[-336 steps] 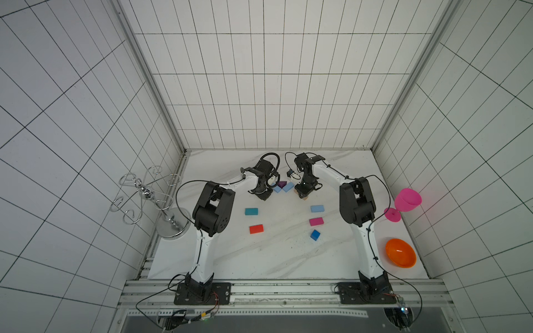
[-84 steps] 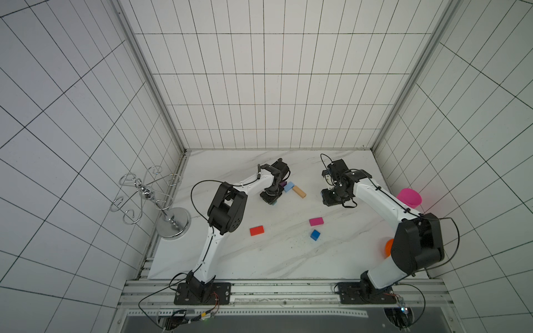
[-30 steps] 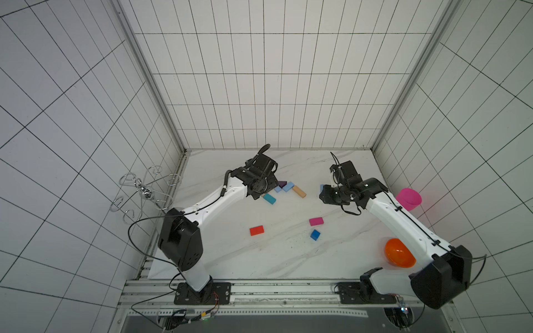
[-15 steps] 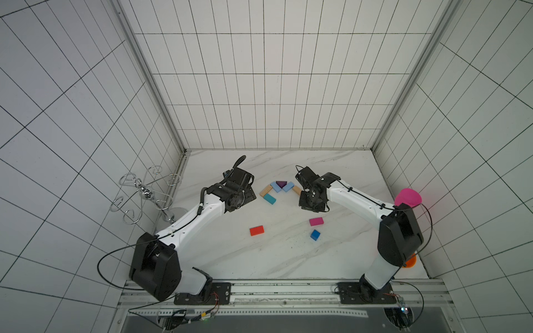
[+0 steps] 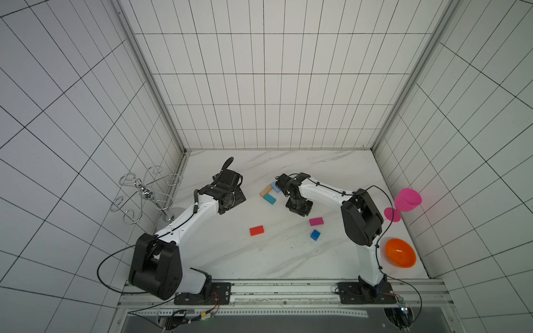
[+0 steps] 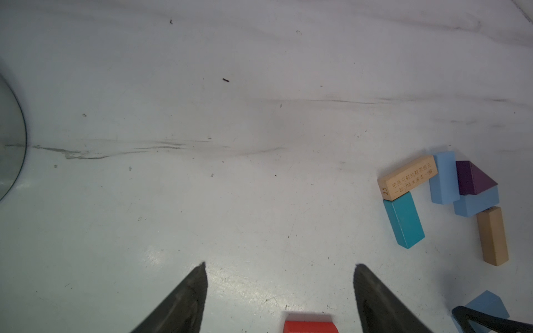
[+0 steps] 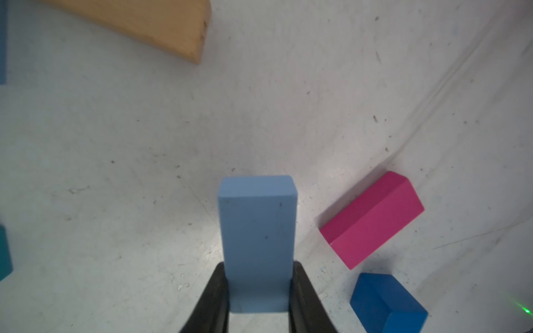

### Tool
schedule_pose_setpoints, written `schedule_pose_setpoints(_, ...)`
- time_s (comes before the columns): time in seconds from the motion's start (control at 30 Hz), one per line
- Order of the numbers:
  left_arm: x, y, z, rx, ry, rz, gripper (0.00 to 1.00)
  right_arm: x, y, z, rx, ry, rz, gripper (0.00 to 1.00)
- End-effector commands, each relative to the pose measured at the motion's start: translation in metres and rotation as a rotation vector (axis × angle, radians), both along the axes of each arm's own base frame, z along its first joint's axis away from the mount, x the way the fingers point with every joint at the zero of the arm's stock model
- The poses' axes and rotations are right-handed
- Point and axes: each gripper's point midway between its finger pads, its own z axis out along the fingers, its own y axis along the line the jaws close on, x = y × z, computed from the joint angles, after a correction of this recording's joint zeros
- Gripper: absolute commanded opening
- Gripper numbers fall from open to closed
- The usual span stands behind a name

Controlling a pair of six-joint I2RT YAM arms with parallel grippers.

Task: Assemble a heart with building blocks
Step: Assemble the building block at the center of the board.

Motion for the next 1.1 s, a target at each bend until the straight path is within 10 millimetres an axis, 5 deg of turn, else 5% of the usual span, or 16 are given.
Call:
schedule_pose_setpoints(0.0, 0.008, 0.003, 0.003, 0.009, -0.021, -0.009, 0.79, 0.008, 0.005, 0.007, 0.0, -0.035, -0.084, 0.0)
schedule_pose_setpoints(0.53, 0.007, 0.009, -0.004, 0.021, -0.005, 0.0, 0.79, 0.032, 0.028, -0.017, 0.088, -0.007, -0.129, 0.0)
schedule_pose_setpoints(1.07, 0.013, 0.007, -0.011, 0.028, 0.008, -0.003, 0.79, 0.061, 0.024, -0.026, 0.146, 0.001, -0.163, 0.0)
